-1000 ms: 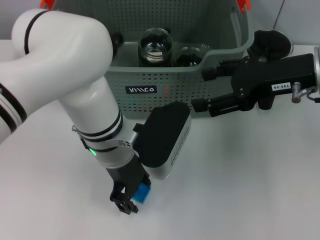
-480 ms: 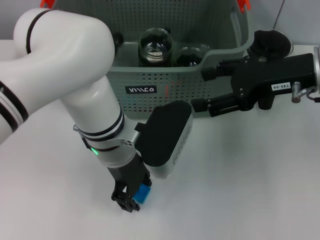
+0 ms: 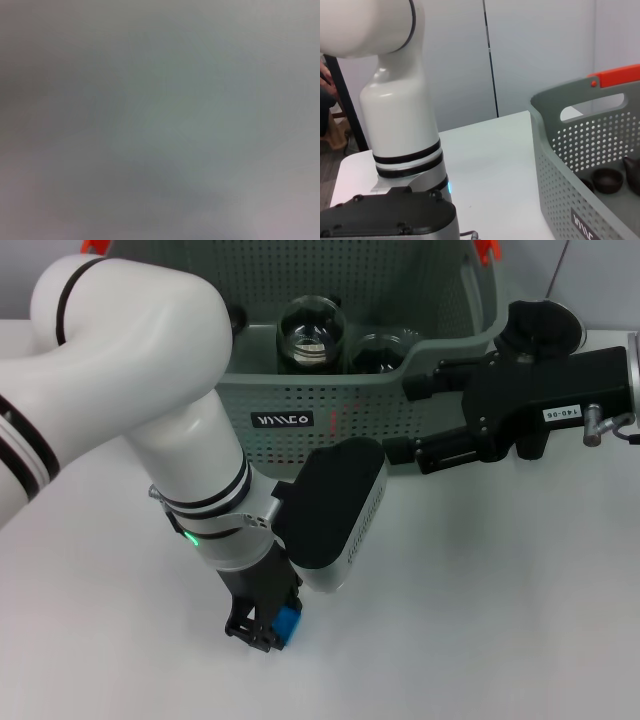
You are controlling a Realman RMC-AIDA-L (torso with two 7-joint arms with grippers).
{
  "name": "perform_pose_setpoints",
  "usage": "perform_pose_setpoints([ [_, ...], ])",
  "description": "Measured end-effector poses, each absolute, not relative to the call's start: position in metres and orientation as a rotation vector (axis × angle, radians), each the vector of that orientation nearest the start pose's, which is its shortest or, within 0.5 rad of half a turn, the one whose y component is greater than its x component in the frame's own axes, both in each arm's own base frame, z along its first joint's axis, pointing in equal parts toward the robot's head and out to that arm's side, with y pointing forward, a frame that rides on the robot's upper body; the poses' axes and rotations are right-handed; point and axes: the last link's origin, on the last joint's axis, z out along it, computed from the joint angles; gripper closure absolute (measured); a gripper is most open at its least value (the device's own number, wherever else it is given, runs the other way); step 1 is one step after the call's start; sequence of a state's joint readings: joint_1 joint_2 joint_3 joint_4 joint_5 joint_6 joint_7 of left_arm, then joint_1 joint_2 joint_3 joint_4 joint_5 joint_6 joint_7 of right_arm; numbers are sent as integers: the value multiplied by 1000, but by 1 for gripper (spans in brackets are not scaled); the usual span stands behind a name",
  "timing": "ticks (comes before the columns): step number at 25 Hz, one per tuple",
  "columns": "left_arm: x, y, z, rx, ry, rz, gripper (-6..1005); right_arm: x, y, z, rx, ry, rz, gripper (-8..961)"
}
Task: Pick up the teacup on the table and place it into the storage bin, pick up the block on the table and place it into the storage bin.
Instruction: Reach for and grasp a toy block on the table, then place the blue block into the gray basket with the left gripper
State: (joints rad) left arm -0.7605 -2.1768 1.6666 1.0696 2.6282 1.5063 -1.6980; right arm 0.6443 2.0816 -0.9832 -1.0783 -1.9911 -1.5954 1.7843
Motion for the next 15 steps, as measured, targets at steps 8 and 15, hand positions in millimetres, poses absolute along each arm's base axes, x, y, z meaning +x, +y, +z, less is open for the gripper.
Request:
perform_pose_setpoints([
  [8,-161,325,-96,-3079,576,952,606,153,366,22,-2928,382,488,27],
  [15,-161,325,-96,-3079,577,956,605,152,366,22,-2928,381,489,27],
])
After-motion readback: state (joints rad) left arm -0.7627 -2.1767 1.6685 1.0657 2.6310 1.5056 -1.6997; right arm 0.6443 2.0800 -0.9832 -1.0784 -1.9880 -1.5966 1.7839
